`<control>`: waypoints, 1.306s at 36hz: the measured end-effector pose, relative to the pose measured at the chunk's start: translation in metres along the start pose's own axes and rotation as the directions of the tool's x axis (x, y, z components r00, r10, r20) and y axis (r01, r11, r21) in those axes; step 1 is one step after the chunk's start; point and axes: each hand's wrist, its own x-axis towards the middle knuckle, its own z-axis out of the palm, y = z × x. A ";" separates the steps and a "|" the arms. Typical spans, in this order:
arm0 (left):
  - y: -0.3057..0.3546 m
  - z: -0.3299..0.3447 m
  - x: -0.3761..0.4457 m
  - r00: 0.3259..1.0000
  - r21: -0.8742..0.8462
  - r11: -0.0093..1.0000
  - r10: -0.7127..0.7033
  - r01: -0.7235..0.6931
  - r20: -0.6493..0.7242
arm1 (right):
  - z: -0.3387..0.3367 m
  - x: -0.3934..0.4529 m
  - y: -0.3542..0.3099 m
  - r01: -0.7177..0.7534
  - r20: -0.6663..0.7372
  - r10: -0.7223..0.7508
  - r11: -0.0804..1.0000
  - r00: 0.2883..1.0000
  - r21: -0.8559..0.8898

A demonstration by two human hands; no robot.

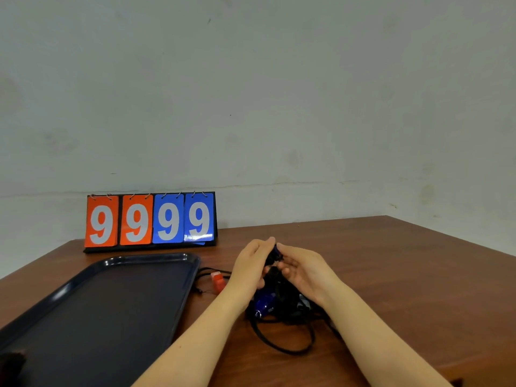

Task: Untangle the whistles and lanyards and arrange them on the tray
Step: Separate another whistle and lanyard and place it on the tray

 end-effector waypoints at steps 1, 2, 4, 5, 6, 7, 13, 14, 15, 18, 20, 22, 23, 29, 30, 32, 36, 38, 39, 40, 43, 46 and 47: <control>-0.001 -0.001 0.000 1.000 0.001 1.000 0.022 -0.022 0.003 | 0.000 0.000 0.000 0.014 0.015 -0.014 1.000 1.000 -0.002; -0.001 -0.001 0.000 1.000 -0.008 1.000 0.026 -0.026 -0.003 | 0.001 0.000 0.001 0.031 0.034 -0.031 1.000 0.999 -0.005; 0.001 -0.002 -0.001 0.999 -0.064 0.998 -0.004 0.002 -0.032 | 0.001 -0.001 0.000 0.069 0.072 -0.067 0.997 0.995 -0.019; 0.003 -0.002 -0.001 0.999 -0.113 0.993 -0.025 0.020 -0.047 | 0.002 -0.001 0.000 0.090 0.088 -0.086 0.995 0.992 -0.037; 0.004 -0.002 -0.001 0.997 -0.161 0.986 -0.046 0.036 -0.059 | 0.002 -0.002 0.000 0.109 0.098 -0.102 0.992 0.990 -0.063; 0.006 -0.002 -0.002 0.996 -0.197 0.979 -0.064 0.049 -0.067 | 0.003 -0.002 0.000 0.123 0.104 -0.113 0.988 0.988 -0.091; 0.006 -0.003 -0.005 0.995 -0.361 0.929 -0.100 0.087 -0.018 | 0.007 -0.004 0.001 0.195 0.039 -0.191 0.954 0.981 -0.226; 0.007 -0.003 -0.006 0.995 -0.392 0.915 -0.099 0.092 0.004 | 0.007 -0.005 0.002 0.216 0.015 -0.222 0.929 0.975 -0.301; 0.007 -0.002 -0.006 0.995 -0.416 0.904 -0.101 0.101 0.023 | 0.008 -0.005 0.002 0.239 -0.002 -0.260 0.890 0.966 -0.390; 0.004 -0.001 -0.006 0.992 -0.449 0.884 -0.117 0.128 0.051 | 0.013 -0.006 0.005 0.317 0.007 -0.380 0.760 0.925 -0.568; 0.004 -0.001 -0.005 0.992 -0.461 0.878 -0.113 0.128 0.061 | 0.012 -0.006 0.007 0.334 0.015 -0.418 0.703 0.908 -0.628; 0.006 -0.001 -0.005 0.993 -0.510 0.852 -0.097 0.119 0.069 | 0.010 -0.006 0.010 0.331 0.054 -0.419 0.625 0.906 -0.707; 0.008 -0.002 -0.005 0.994 -0.539 0.835 -0.086 0.111 0.071 | 0.009 -0.007 0.011 0.328 0.079 -0.406 0.591 0.910 -0.737; 0.006 -0.010 -0.004 0.993 -0.548 0.828 -0.113 0.118 0.043 | 0.011 -0.009 0.013 0.392 0.108 -0.476 0.552 0.873 -0.736; 0.006 -0.010 -0.005 0.993 -0.544 0.832 -0.115 0.111 0.027 | 0.010 -0.008 0.012 0.397 0.100 -0.492 0.547 0.865 -0.737; 0.007 -0.011 -0.004 0.994 -0.549 0.830 -0.110 0.094 0.003 | 0.009 -0.007 0.012 0.407 0.084 -0.519 0.549 0.851 -0.730; 0.007 -0.008 -0.003 0.989 -0.564 0.814 -0.144 0.137 0.032 | 0.010 -0.007 0.010 0.423 0.074 -0.518 0.598 0.852 -0.681; 0.005 -0.006 -0.004 0.986 -0.556 0.816 -0.158 0.161 0.055 | 0.011 -0.006 0.010 0.419 0.076 -0.510 0.603 0.857 -0.679; 0.004 -0.005 -0.004 0.986 -0.552 0.817 -0.159 0.165 0.059 | 0.011 -0.007 0.010 0.418 0.078 -0.507 0.605 0.858 -0.678; 0.004 -0.004 -0.004 0.986 -0.549 0.819 -0.156 0.164 0.061 | 0.011 -0.007 0.010 0.420 0.078 -0.505 0.612 0.860 -0.671; 0.005 -0.004 -0.004 0.986 -0.536 0.828 -0.148 0.164 0.074 | 0.012 -0.007 0.010 0.428 0.065 -0.507 0.645 0.860 -0.632; 0.006 -0.003 -0.005 0.983 -0.542 0.820 -0.159 0.185 0.097 | 0.012 -0.007 0.009 0.442 0.055 -0.510 0.681 0.858 -0.584; 0.006 -0.003 -0.006 0.981 -0.549 0.813 -0.168 0.195 0.100 | 0.012 -0.008 0.009 0.441 0.053 -0.507 0.688 0.860 -0.576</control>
